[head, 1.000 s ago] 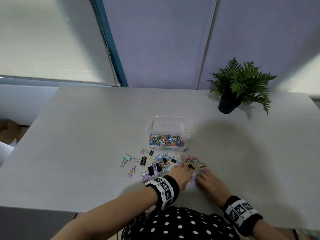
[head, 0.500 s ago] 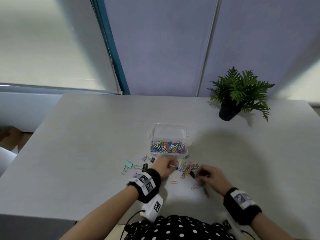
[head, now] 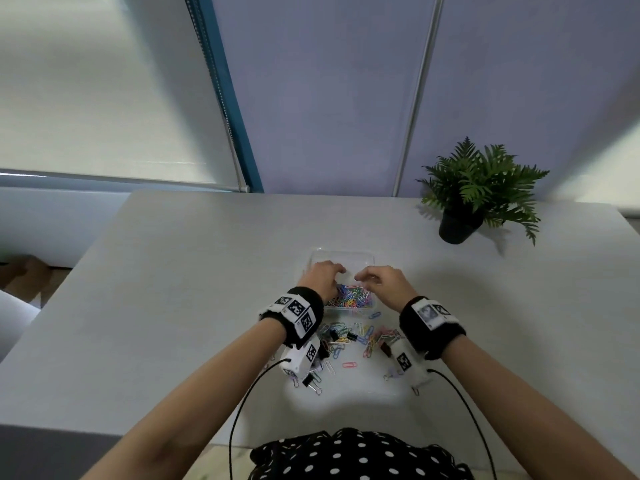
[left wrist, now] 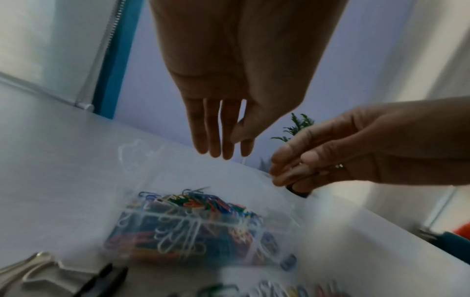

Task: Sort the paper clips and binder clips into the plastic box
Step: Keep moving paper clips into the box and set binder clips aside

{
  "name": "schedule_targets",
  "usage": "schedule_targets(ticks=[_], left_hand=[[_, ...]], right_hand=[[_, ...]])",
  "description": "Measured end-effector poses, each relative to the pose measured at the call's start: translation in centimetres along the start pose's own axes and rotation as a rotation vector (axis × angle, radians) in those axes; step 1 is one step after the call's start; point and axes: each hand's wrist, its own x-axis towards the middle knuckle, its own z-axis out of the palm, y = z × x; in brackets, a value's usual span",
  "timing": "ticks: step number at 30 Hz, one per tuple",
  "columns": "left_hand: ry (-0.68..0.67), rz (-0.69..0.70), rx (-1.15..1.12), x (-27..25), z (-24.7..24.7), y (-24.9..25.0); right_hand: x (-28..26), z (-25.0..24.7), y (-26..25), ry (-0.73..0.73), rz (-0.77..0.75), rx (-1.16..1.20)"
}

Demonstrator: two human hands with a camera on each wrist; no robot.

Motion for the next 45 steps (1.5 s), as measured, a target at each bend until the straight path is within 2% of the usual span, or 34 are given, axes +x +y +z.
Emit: schedule_targets(ticks=[2,4,7,10,13,15,19,24,30,35,38,45], left_hand=[[0.029,0.117,0.008,-1.2,1.0,0.6],[0.012,0.285,-0.009,-2.4,2.9,1.4],[-0.119,0.473,0.037,-3.3,6.5,3.2],[-0.234,0.546,0.179,-3.9,9.3,4.9],[-0.222,0.622,0.272,-4.2,11.0,5.3],[-0.2,0.638,0.281,-4.5,11.1,4.8],[-0.152,0.619,0.244,-5.2,10.1,2.8],[-0.124,0.536,0.217,-5.2,9.6,2.1],[-0.159,0.353,0.075,-3.7,10.7,5.6],[-0.244,0.216,0.131,-3.3,11.9,7.5],[-0.252,0.189,0.149,-3.4,11.7,7.7],[-0.307,0.184,0.141,-3.5,10.9,6.9]], right_hand=[[-1.7,-0.9,1.1,0.02,-0.055,-0.02],[-3.6,-1.7,3.2,-0.015,-0.029,-0.06],[-6.5,-2.3,6.7,-0.144,0.003,-0.323],[-9.0,-1.9,8.8,-0.245,0.025,-0.526],[-10.8,-0.8,9.8,-0.296,0.051,-0.656],[-11.5,-0.1,10.1,-0.261,0.046,-0.664],[-11.8,0.7,10.8,-0.12,0.011,-0.521],[-11.0,1.1,11.1,-0.135,0.078,-0.48],[-11.0,1.1,11.0,-0.116,0.136,-0.41],[-11.7,-0.3,10.8,0.082,0.175,-0.218],[-11.7,-1.3,10.9,0.174,0.224,-0.065],[-11.4,-0.6,10.2,0.084,0.245,-0.023]])
